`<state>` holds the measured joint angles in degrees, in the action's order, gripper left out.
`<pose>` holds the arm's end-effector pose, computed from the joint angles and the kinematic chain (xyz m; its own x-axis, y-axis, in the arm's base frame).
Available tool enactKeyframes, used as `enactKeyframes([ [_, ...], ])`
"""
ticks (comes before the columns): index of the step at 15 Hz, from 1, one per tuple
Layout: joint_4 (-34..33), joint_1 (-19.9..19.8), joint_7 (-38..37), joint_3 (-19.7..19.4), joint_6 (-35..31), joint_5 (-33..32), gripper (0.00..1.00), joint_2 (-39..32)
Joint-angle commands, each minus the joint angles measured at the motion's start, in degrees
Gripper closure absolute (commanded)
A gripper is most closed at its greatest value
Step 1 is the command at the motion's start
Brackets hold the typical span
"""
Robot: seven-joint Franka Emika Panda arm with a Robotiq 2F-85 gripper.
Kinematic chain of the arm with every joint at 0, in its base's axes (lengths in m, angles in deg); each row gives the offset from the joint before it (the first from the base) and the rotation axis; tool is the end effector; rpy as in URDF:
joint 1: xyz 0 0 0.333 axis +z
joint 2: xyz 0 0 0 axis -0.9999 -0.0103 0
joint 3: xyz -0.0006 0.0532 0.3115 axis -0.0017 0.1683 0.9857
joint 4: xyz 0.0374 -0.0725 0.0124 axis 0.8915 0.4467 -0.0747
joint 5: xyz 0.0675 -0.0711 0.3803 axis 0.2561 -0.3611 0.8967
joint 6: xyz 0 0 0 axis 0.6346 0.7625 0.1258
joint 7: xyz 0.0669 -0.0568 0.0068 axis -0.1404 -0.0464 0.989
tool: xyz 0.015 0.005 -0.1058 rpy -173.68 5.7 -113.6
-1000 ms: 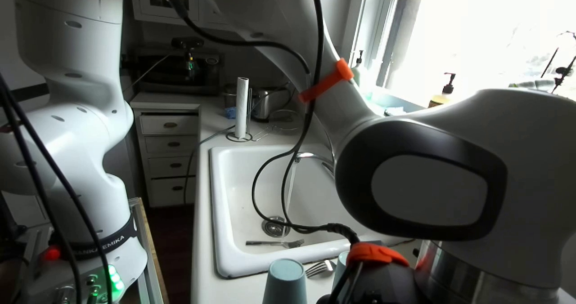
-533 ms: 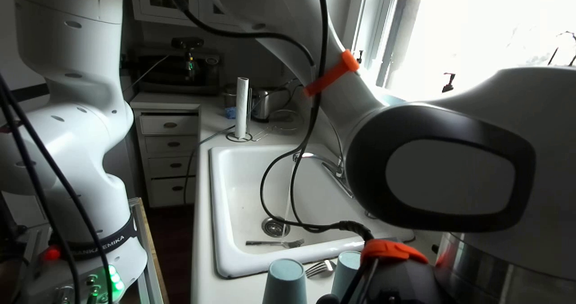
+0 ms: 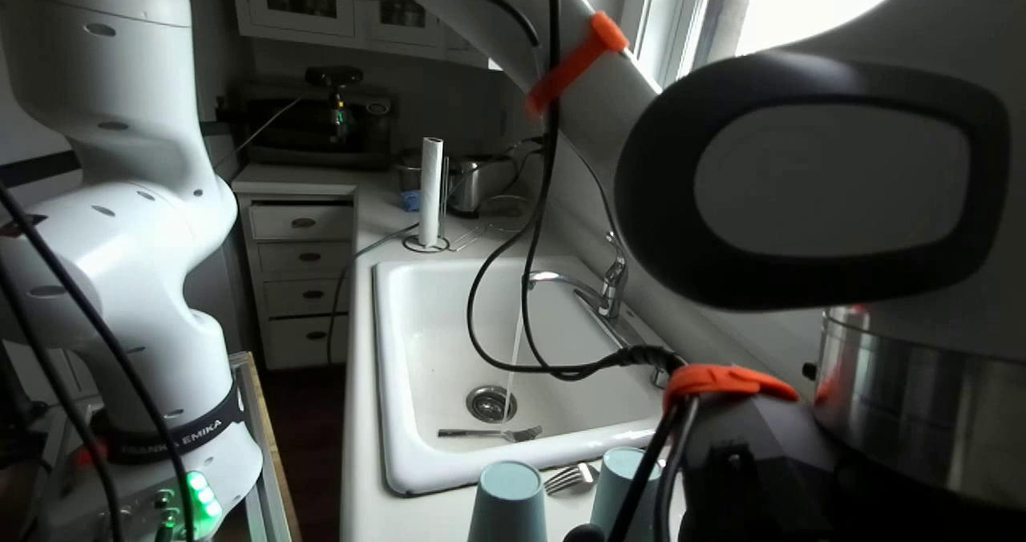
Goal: Open the tap, pick up the blue bowl and fetch some water in the blue bowl, put the blue bowl on the kitchen counter
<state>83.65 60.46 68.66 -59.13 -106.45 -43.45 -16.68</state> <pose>0.2814 -0.5154 0.4056 0.5854 -0.7869 0.1953 -0.8008 -0.5236 0.2907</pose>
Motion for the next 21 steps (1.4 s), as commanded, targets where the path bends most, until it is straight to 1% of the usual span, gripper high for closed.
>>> enactKeyframes([
  [1, 1.7, 0.8, 2.5, 0.5, 1.6, -2.4, 0.99, 6.1],
  [3, 2.5, 1.3, 4.2, 1.6, 1.4, -2.8, 0.99, 8.7],
  [7, 4.1, 2.8, 7.9, 4.9, 2.4, -1.1, 0.99, 12.8],
  [11, 7.7, 6.1, 13.0, 8.7, 5.3, 2.8, 0.99, 16.9],
  [13, 9.2, 8.3, 15.3, 10.7, 8.5, 5.3, 0.99, 18.1],
  [17, 10.8, 12.7, 18.5, 14.1, 14.6, 9.4, 0.99, 16.8],
  [21, 11.1, 15.8, 19.0, 16.8, 17.7, 11.6, 0.99, 13.2],
])
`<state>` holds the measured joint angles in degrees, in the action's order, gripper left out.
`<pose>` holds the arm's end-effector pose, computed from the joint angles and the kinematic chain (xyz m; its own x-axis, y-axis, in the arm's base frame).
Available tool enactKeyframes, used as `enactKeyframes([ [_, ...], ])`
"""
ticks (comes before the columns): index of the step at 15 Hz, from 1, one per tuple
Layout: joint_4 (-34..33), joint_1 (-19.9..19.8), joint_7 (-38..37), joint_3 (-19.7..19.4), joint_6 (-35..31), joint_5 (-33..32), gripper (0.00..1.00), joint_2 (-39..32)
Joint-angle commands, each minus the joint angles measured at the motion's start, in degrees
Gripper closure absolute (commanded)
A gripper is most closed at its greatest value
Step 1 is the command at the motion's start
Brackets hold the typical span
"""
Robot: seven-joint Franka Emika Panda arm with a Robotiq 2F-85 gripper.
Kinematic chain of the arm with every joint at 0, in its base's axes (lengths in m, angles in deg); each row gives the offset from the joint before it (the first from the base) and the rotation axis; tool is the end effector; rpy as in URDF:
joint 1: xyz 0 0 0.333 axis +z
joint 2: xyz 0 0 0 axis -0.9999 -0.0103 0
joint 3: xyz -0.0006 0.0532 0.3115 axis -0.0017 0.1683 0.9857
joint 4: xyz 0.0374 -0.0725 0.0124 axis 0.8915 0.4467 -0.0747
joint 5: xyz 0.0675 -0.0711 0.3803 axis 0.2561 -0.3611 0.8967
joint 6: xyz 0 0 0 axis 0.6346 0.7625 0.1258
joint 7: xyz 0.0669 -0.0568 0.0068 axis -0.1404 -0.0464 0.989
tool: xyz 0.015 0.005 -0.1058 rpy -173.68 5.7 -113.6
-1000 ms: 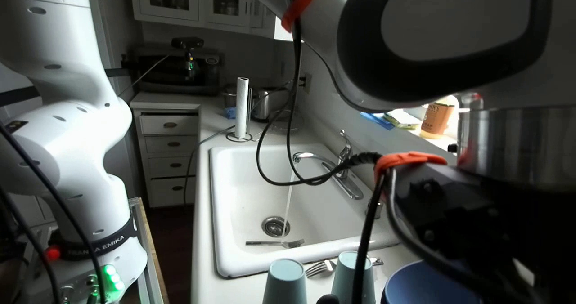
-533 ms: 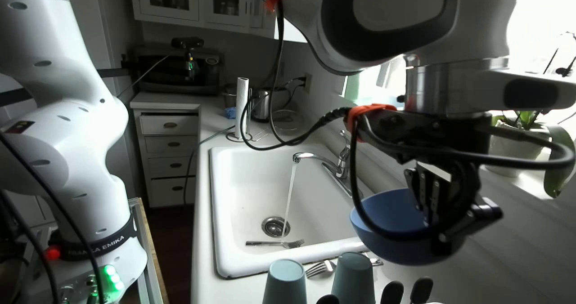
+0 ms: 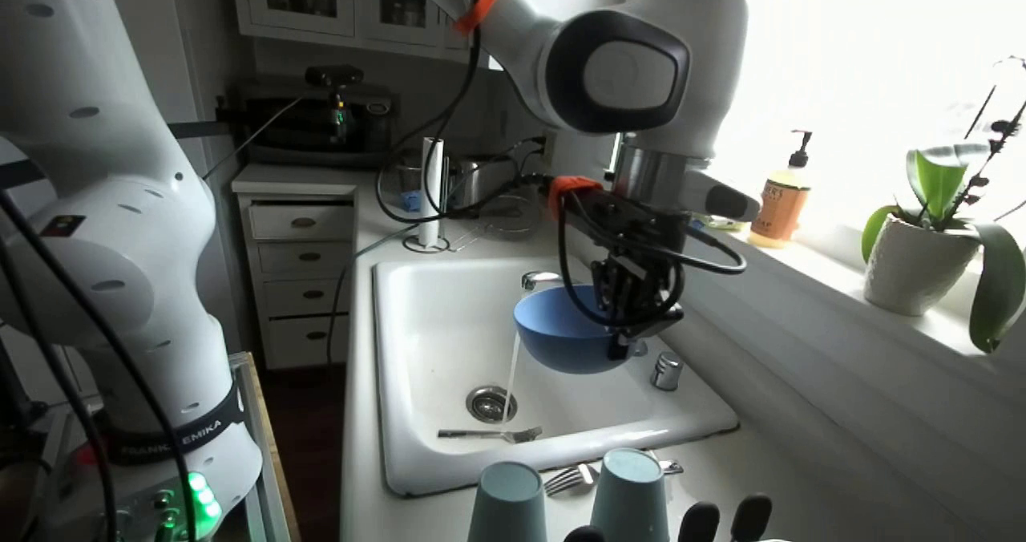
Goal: Open the tap, pick up the blue bowl and fetch some water in the blue bowl, put the blue bowl on the kitchen counter
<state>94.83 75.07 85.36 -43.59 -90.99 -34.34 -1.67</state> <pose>0.4178 -0.2671 0.4164 0.9619 -0.2714 -0.0342 -0.2684 -0.9605 0.0734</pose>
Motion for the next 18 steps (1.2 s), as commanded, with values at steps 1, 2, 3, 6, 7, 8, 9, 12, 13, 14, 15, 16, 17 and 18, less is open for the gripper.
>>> enactKeyframes([
  [1, 0.1, 1.7, 2.1, 1.9, 2.6, 2.3, 0.99, -2.7],
  [2, 0.1, 2.1, 1.9, 2.4, 3.1, 1.9, 0.99, -3.6],
  [3, 0.2, 2.3, 1.2, 2.9, 2.9, 0.8, 0.99, -4.7],
  [6, -0.4, 2.7, 1.2, 4.0, 3.5, 1.3, 0.99, -7.6],
  [7, -0.6, 2.8, 1.1, 4.3, 3.4, 1.5, 0.99, -8.7],
  [8, -0.5, 2.8, 0.7, 4.6, 3.0, 1.6, 0.99, -9.5],
  [9, -0.5, 3.0, 0.4, 5.0, 2.8, 1.7, 0.99, -10.4],
  [12, -0.7, 3.5, -0.3, 6.3, 2.2, 2.6, 0.99, -12.5],
  [13, -0.7, 3.7, -0.4, 6.7, 1.8, 2.8, 0.99, -12.9],
  [14, -0.9, 4.0, -0.7, 7.1, 1.4, 3.1, 0.99, -13.4],
  [15, -1.1, 4.1, -0.6, 7.5, 1.2, 3.6, 0.99, -13.8],
  [16, -1.4, 4.2, -0.7, 7.8, 0.7, 4.1, 0.99, -14.4],
  [17, -1.8, 4.3, -0.7, 8.0, 0.4, 4.7, 0.99, -14.7],
  [18, -2.0, 4.3, -0.7, 8.2, -0.1, 5.4, 0.99, -15.0],
])
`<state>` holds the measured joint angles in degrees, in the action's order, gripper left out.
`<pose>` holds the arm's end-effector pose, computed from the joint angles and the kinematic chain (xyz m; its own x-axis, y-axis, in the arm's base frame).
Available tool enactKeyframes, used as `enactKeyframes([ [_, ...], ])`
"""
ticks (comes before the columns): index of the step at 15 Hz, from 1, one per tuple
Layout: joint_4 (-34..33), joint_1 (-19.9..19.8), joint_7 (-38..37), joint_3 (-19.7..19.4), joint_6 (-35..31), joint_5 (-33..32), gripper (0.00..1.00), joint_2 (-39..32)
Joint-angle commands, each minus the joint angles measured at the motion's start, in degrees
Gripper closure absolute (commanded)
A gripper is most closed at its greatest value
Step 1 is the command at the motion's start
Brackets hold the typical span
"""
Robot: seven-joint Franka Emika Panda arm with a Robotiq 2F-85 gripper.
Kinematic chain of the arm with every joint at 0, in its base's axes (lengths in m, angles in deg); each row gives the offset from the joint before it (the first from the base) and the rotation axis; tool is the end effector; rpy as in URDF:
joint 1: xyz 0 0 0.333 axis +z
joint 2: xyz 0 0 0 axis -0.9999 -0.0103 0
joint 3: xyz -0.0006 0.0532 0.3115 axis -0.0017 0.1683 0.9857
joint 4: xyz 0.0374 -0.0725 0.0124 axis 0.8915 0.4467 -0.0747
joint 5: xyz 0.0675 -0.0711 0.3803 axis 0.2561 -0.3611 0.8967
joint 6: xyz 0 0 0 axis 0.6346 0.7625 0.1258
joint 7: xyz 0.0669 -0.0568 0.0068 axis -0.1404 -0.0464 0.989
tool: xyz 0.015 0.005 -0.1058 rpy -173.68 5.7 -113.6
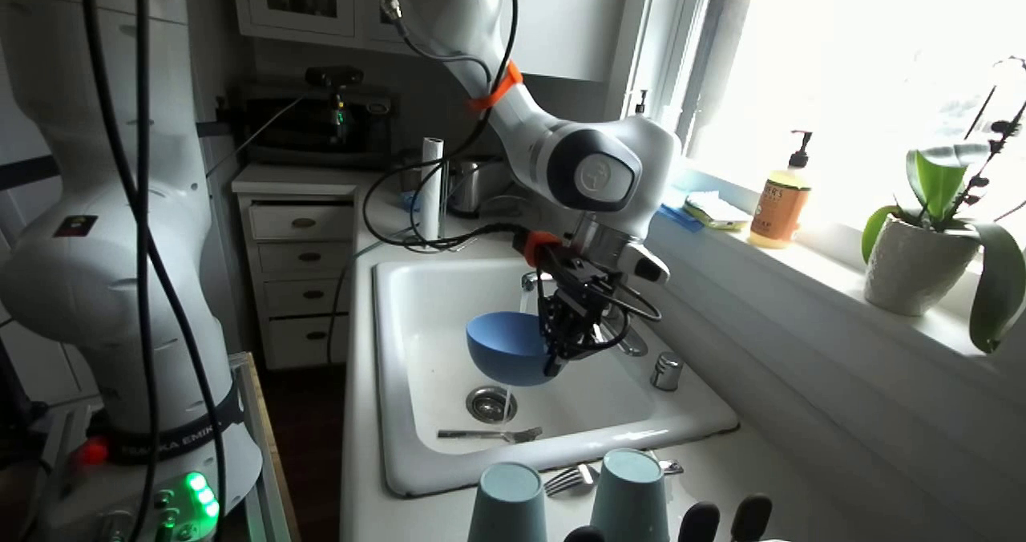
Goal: Open the tap, pick up the blue bowl and fetch some water in the blue bowl, put the blue bowl on the kitchen counter
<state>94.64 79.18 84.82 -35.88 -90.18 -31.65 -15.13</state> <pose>0.4700 -0.1739 0.3032 0.9589 -0.0978 -0.2664 -0.0924 -0.9952 0.0327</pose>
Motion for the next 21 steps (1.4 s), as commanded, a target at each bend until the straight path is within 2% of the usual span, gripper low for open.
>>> enactKeyframes([
  [1, -2.1, 0.2, 0.0, 0.7, -1.1, 3.6, 0.99, -1.8],
  [4, -2.9, 0.1, 0.1, 1.2, -2.0, 5.8, 0.99, -2.6],
  [13, -4.5, -0.1, 0.6, 1.0, -1.7, 4.4, 0.99, -3.3],
  [18, -8.1, -1.8, 2.6, -1.3, -1.6, -0.6, 0.99, -3.4],
  [21, -11.0, -4.0, 4.3, -3.3, -1.5, -0.8, 0.99, -3.6],
])
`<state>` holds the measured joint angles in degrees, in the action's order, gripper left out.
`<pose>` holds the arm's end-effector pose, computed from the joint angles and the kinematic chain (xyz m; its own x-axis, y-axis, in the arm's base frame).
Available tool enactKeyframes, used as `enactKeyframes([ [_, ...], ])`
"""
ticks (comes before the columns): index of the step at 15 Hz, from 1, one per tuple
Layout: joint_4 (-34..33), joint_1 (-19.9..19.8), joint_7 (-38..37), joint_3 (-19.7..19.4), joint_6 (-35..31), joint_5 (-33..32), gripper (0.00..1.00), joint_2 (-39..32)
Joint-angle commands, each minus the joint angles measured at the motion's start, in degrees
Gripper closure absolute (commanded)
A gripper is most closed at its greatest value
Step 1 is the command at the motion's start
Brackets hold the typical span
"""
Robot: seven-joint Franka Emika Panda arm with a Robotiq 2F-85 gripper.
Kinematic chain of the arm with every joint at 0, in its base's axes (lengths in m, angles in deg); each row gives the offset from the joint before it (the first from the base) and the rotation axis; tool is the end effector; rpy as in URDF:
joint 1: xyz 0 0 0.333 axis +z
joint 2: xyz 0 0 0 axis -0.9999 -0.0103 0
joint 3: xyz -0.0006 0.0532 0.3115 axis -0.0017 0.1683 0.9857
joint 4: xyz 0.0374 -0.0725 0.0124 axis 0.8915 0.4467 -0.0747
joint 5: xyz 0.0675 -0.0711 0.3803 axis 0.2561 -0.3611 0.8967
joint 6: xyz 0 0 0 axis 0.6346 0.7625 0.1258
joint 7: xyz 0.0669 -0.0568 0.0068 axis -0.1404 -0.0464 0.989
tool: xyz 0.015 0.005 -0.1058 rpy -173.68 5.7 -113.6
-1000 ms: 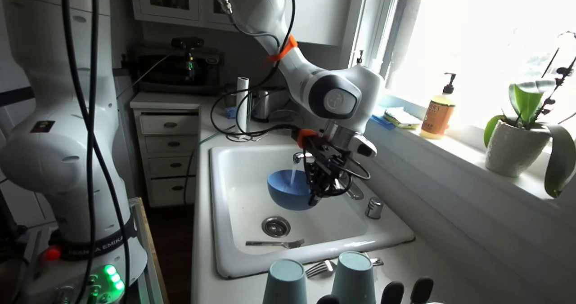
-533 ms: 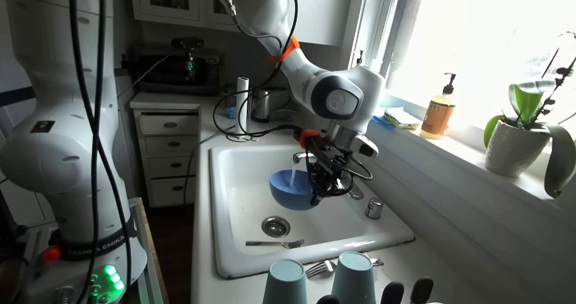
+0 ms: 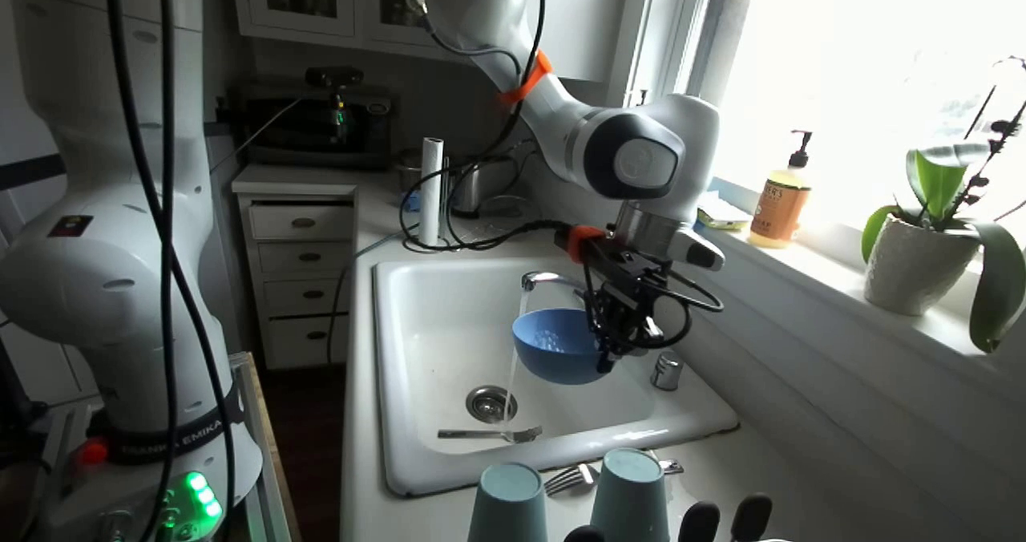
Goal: Open the tap, pick up the blue bowl and fetch some water in the blue bowl, put the blue bowl on the kitchen counter
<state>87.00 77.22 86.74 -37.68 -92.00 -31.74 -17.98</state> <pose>0.5000 -0.2211 0.3340 0.9780 -0.1326 -0.1609 -0.1231 -0.9901 0.0677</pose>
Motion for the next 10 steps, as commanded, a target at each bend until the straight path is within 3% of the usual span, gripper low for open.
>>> enactKeyframes([
  [1, -4.5, -3.0, 2.7, -2.3, 0.3, -0.4, 0.99, -1.0],
  [10, -15.7, -9.6, -5.3, -6.2, -0.3, 7.1, 0.99, -8.8],
])
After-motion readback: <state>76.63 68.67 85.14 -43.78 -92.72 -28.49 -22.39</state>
